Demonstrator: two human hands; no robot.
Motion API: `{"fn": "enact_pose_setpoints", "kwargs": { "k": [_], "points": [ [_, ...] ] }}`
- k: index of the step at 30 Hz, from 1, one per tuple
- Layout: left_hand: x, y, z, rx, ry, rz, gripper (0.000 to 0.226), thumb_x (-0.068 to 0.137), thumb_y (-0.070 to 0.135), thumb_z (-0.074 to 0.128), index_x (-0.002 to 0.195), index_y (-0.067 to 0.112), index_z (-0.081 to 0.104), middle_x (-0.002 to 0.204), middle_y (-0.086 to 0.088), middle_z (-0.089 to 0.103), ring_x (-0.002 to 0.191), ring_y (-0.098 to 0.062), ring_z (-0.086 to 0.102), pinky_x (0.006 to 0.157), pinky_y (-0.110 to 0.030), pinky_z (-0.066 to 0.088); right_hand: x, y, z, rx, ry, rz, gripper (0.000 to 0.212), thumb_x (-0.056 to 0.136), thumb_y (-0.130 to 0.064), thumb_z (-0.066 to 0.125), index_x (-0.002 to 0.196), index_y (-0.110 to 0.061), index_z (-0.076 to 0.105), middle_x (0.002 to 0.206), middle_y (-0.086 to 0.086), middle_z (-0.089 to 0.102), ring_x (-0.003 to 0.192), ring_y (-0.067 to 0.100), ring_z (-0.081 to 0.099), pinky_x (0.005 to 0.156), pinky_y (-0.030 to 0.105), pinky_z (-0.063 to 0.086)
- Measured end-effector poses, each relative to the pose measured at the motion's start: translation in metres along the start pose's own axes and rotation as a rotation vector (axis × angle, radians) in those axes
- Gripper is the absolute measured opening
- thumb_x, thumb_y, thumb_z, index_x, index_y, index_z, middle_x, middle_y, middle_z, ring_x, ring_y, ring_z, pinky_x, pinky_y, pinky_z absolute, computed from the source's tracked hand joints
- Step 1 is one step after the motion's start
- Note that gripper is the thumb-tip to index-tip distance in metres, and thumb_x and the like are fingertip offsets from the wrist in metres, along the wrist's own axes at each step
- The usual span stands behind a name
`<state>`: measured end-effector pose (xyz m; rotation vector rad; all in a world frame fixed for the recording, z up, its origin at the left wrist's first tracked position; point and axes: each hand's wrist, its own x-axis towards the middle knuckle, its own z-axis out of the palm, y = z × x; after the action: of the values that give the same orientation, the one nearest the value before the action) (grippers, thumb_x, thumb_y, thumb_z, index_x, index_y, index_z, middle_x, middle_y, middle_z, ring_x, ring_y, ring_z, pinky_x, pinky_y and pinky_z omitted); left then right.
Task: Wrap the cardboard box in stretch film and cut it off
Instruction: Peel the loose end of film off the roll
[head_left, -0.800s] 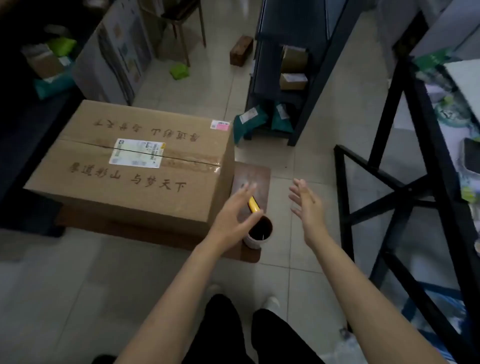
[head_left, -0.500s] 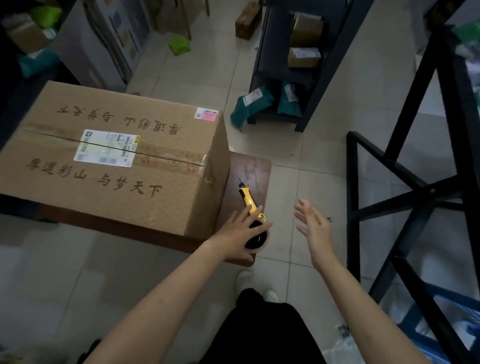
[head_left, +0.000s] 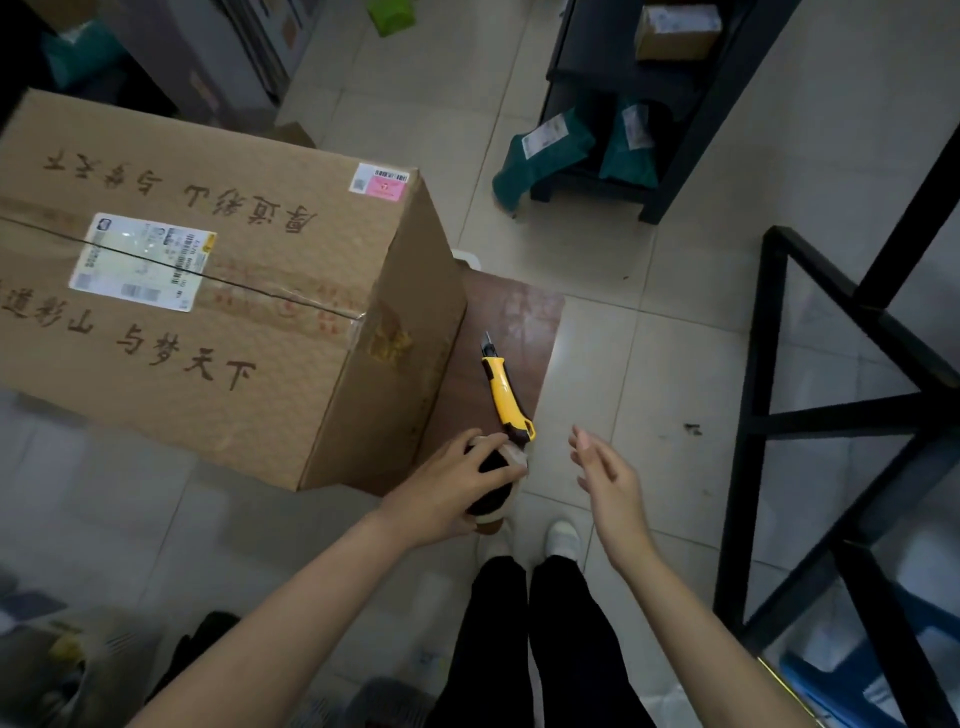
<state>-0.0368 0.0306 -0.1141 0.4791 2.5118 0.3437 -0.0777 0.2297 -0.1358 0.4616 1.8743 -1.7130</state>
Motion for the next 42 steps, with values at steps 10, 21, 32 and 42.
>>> {"fn": "enact_pose_setpoints", "kwargs": {
  "k": [10,21,32,42],
  "points": [
    [-0.05,-0.019,0.058,-0.096,0.211,-0.062,0.079,0.077,0.026,0.071,0.141,0.038,0.027,0.153,-0.001,0.014,0.142,-0.033,0.015,0.104,-0.044,0.037,0.056,0.057,0.024,-0.809,-0.517,-0.315,0.062,0.083,0.008,0.048,0.139,-0.02,0.044,0.147,0.0,0.042,0.137,0.017,0.037,0.103,0.007,0.02],
    [-0.081,-0.019,0.079,-0.264,0.375,-0.192,0.065,0.082,0.023,0.067,0.137,0.034,0.034,0.152,-0.003,0.02,0.143,-0.026,0.013,0.108,-0.037,0.028,0.078,0.039,0.054,-1.092,-0.588,-0.967,0.035,0.071,-0.007,0.063,0.105,-0.011,0.072,0.108,0.003,0.073,0.089,0.021,0.071,0.059,0.024,0.054],
    [-0.092,-0.023,0.086,-0.282,0.396,-0.235,0.077,0.076,0.019,0.073,0.139,0.034,0.031,0.152,-0.002,0.018,0.143,-0.026,0.015,0.111,-0.037,0.024,0.072,0.046,0.06,-1.08,-0.533,-1.104,0.025,0.086,-0.016,0.046,0.089,-0.005,0.069,0.091,0.006,0.073,0.077,0.023,0.07,0.054,0.028,0.049],
    [-0.092,-0.024,0.082,-0.414,0.518,-0.316,0.076,0.073,0.03,0.075,0.138,0.031,0.035,0.15,-0.003,0.022,0.137,-0.019,0.027,0.108,-0.038,0.033,0.054,0.052,0.036,-0.845,-0.515,-0.871,0.02,0.087,-0.023,0.051,0.097,-0.009,0.062,0.093,0.0,0.072,0.077,0.014,0.069,0.061,0.034,0.054]
  ]
}}
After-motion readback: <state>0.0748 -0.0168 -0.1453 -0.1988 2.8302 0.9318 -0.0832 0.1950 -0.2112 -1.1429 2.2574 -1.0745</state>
